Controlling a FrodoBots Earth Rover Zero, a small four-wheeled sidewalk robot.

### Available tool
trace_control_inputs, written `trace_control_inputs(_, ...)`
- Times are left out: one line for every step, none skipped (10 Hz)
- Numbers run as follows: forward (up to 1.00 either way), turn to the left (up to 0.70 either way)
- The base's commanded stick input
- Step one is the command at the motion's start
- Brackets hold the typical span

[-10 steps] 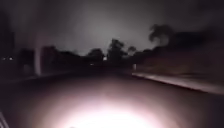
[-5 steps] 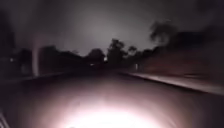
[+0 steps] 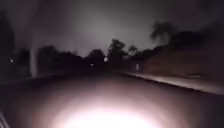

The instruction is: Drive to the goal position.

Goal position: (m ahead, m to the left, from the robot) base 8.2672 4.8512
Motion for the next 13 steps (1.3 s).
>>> trace_control_inputs(0.70, 0.00)
trace_control_inputs(0.70, 0.00)
trace_control_inputs(0.70, 0.00)
trace_control_inputs(0.70, 0.00)
trace_control_inputs(0.70, 0.00)
trace_control_inputs(0.70, 0.00)
trace_control_inputs(0.70, 0.00)
trace_control_inputs(0.70, 0.00)
trace_control_inputs(0.70, 0.00)
trace_control_inputs(0.70, 0.00)
trace_control_inputs(0.70, 0.00)
trace_control_inputs(0.70, 0.00)
trace_control_inputs(0.70, 0.00)
